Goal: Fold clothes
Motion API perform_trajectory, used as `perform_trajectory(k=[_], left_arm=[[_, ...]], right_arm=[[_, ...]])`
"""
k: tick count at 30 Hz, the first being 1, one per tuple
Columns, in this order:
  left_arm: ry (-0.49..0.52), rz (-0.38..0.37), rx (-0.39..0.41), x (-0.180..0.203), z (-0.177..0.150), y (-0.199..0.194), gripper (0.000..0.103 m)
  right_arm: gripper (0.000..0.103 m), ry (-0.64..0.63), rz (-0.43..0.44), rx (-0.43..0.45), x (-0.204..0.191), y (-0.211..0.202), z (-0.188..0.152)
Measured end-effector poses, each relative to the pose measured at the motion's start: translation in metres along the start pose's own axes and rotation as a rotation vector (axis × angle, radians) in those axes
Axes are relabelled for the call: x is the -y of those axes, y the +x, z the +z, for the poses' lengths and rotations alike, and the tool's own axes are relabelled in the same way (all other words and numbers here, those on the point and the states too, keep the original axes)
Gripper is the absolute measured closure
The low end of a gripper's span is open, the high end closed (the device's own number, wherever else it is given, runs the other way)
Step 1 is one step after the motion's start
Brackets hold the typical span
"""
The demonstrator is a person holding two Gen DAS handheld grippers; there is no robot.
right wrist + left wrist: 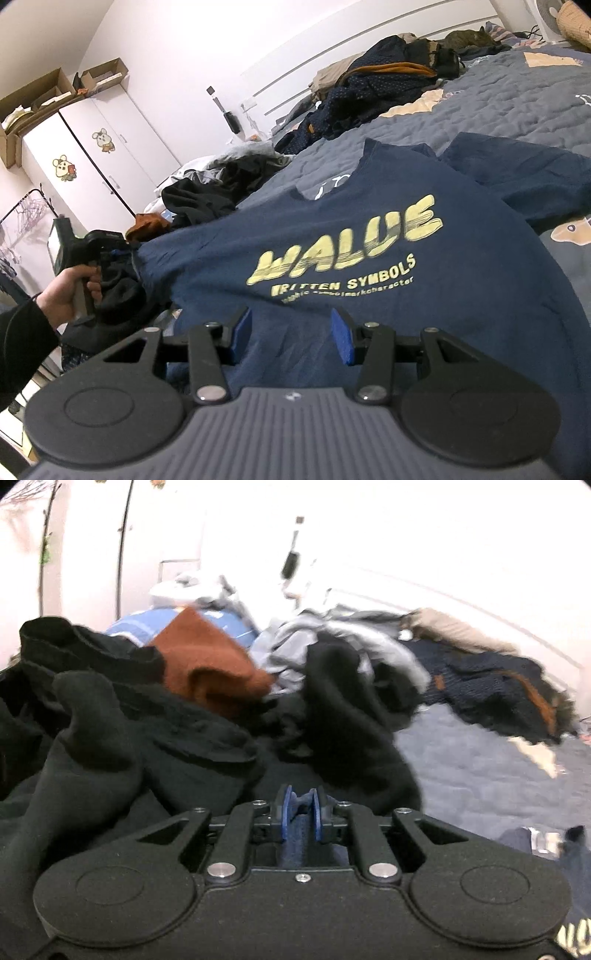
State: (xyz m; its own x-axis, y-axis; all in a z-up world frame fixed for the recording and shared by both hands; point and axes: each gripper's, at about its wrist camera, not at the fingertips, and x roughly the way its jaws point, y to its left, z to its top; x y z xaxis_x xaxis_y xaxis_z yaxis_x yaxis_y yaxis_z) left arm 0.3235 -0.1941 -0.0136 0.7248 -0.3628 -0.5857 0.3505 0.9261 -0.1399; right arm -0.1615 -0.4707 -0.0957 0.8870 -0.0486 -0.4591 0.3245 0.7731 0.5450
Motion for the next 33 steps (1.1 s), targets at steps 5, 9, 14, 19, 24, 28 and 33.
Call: perform_trajectory(k=[5,9,14,19,24,28,33], left_arm=[[0.003,0.095,0.023,0.002,-0.015,-0.002,0.051],[-0.057,-0.01,0.015,0.002,-0.025,-0.029,0.048],[0.042,-0.195,-0.027,0.053,-0.067,-0.079,0.048],[0.071,-0.342,-0.066,0.124,-0.127,-0.124,0.048],[0.097,-0.472,-0.108,0.189,-0.177,-0.151,0.042],[0.105,-0.542,-0.129,0.212,-0.207,-0.154,0.041],[0.127,-0.583,-0.168,0.229,-0.234,-0.151,0.04]], right_arm=[[0.056,0.011,-0.009,0.008,0.003,0.0,0.002],[0.056,0.023,-0.014,0.019,0.009,-0.003,0.007],[0.056,0.044,-0.04,0.044,0.016,-0.01,0.017],[0.056,0.051,-0.101,0.078,0.027,-0.024,0.03],[0.056,0.034,-0.198,0.109,0.048,-0.039,0.047],[0.056,0.123,-0.251,0.128,0.081,-0.051,0.059],[0.056,0.231,-0.305,0.139,0.118,-0.052,0.061]])
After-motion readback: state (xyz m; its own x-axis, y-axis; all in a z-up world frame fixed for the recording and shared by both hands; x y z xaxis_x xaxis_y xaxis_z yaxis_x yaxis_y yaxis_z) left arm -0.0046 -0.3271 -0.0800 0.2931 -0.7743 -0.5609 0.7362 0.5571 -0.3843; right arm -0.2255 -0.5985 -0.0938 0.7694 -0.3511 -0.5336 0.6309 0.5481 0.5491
